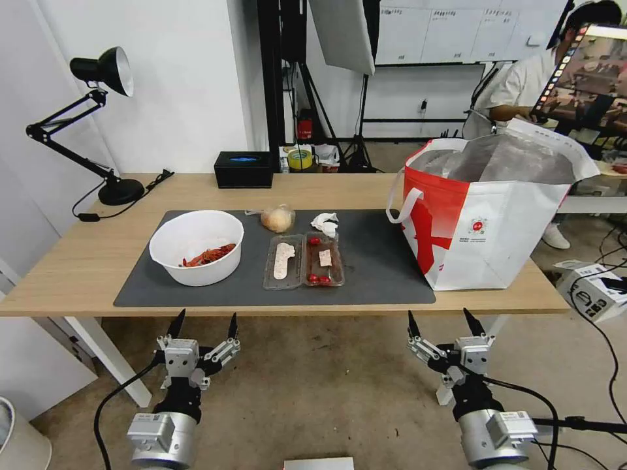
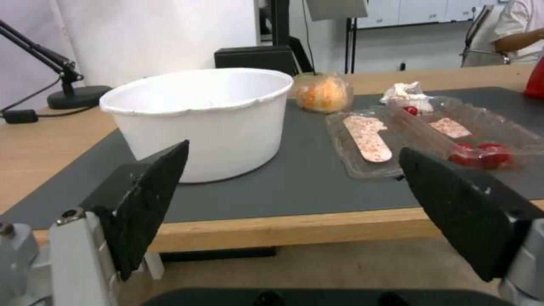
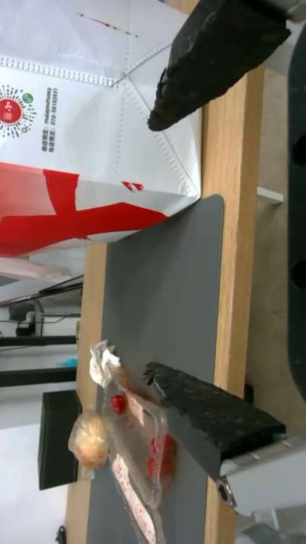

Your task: Pick up the trash from the table and place it into the takeout bag.

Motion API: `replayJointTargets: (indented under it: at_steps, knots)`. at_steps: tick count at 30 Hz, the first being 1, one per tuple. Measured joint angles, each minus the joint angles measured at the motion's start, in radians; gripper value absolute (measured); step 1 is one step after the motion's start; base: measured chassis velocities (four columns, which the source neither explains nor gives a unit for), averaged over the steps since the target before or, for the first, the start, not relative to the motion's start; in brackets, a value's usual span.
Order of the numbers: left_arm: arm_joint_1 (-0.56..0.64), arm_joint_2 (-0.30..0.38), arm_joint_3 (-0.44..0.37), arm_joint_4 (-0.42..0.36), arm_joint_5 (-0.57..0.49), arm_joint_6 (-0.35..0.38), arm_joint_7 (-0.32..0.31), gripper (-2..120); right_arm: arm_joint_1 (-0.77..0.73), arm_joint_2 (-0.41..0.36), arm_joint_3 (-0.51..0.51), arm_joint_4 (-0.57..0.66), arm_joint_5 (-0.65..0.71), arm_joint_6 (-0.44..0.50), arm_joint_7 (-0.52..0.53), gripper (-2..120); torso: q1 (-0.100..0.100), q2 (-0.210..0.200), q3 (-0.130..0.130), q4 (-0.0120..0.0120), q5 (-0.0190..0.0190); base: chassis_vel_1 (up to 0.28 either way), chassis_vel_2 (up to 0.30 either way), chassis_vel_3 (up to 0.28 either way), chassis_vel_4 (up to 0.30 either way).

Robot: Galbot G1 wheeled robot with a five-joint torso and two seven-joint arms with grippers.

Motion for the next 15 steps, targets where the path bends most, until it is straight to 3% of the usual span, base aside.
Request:
replayJointTargets:
  at_steps: [15]
  knots:
    - [-0.002,0.003,-0.003,0.0,-0.008,0.005,0.0,100,0.002,-0.005,0.001,0.0,0.004,-0.005,0.0,100,0.0,0.0,0.0,0.0,-0.0001,0.0,0.0,0.0,0.0]
